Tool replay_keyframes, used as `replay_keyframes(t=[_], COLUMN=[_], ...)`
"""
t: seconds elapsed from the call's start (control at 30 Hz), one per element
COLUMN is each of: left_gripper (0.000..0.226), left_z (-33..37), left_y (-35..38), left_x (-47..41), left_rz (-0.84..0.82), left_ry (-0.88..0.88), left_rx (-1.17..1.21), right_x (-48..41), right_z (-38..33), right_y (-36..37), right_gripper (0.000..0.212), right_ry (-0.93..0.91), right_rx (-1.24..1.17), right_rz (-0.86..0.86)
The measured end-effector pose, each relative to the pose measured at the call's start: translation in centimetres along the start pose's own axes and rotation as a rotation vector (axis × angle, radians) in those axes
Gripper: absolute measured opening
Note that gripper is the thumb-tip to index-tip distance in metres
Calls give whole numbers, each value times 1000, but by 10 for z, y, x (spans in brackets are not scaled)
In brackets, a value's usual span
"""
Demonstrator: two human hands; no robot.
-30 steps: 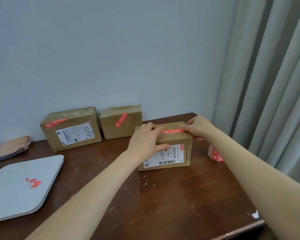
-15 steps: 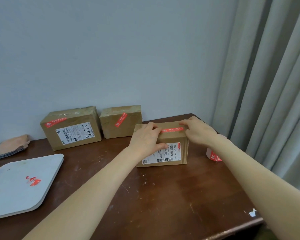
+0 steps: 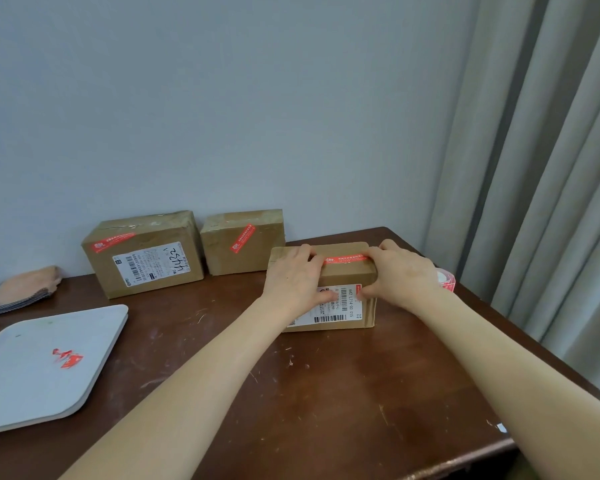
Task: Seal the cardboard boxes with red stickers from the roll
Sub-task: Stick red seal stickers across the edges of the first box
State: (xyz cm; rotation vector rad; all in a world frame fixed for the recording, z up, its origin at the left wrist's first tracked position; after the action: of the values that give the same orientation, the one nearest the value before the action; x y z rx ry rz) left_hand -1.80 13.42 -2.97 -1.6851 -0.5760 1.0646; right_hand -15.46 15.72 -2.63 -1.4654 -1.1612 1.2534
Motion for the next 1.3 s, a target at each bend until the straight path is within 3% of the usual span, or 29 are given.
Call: replay_keyframes(t=[0.3, 0.6, 0.83, 1.3], left_gripper=[75, 63, 53, 50], left_z=[3, 1, 1, 0], left_y=[1, -4, -6, -4], left_x=[1, 7, 11, 7], left_rz=[35, 92, 143, 130], left_ry=[18, 15, 6, 9], left_rx=[-44, 35, 43, 60], right_x=[-1, 2, 5, -7], right_z=[0, 5, 5, 5], right_y=[-2, 3, -2, -3], right_gripper=[75, 74, 62, 46], right_ry=[-14, -18, -49, -26], right_rx=[-10, -47, -19, 32], right_rz=[39, 104, 181, 172])
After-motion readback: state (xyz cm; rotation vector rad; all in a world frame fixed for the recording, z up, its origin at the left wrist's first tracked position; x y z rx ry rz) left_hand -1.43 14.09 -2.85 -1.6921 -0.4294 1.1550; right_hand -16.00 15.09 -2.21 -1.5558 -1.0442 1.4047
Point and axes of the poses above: each hand's wrist, its own x-axis away from the middle knuckle, its own y-axis out of the palm, z = x × y, the point moved 9 cm from there along -x, towards the middle knuckle, and after that the axes turned 2 degrees about -x, right-handed, at the moved point
